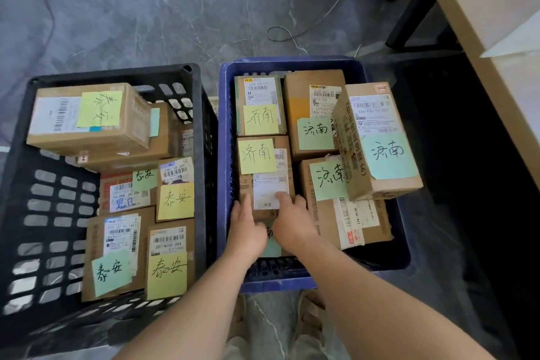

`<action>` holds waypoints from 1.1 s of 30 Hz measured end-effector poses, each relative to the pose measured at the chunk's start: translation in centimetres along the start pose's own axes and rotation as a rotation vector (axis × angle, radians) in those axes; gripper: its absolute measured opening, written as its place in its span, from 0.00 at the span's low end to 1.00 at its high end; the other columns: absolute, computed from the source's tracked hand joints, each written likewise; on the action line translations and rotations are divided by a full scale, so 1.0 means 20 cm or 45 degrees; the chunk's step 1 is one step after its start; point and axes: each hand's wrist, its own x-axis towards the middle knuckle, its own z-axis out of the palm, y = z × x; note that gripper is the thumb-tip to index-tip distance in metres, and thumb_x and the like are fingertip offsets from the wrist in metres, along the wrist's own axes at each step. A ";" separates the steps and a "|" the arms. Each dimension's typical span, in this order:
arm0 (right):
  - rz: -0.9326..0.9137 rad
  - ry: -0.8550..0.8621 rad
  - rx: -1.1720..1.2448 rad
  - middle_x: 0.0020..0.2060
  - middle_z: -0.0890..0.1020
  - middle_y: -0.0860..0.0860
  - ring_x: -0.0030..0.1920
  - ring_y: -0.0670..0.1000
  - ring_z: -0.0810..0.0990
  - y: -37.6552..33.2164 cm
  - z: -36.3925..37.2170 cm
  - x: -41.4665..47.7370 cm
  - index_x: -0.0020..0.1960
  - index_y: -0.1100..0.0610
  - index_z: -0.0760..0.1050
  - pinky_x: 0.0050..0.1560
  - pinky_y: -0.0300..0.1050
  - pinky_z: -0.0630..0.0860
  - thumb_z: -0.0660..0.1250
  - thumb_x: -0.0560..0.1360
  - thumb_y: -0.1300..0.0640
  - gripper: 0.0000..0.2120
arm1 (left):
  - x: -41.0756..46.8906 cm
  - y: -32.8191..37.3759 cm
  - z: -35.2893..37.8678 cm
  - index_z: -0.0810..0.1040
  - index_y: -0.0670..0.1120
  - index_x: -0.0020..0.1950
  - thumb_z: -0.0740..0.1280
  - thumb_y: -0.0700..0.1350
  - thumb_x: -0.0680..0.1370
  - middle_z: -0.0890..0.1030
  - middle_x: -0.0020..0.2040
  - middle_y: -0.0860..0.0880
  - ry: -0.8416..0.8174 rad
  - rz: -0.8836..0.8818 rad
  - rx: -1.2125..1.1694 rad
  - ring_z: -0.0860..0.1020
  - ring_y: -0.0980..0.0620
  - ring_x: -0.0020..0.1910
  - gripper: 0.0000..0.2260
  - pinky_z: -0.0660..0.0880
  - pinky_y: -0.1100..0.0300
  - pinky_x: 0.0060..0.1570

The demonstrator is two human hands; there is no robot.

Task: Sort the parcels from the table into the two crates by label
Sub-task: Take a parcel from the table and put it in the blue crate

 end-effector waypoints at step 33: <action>-0.263 0.235 0.005 0.72 0.62 0.57 0.70 0.56 0.64 -0.32 -0.67 0.08 0.68 0.60 0.70 0.70 0.46 0.65 0.57 0.78 0.66 0.18 | 0.15 0.65 -0.46 0.50 0.50 0.80 0.57 0.39 0.82 0.53 0.79 0.54 0.072 0.237 0.041 0.64 0.54 0.69 0.29 0.67 0.61 0.59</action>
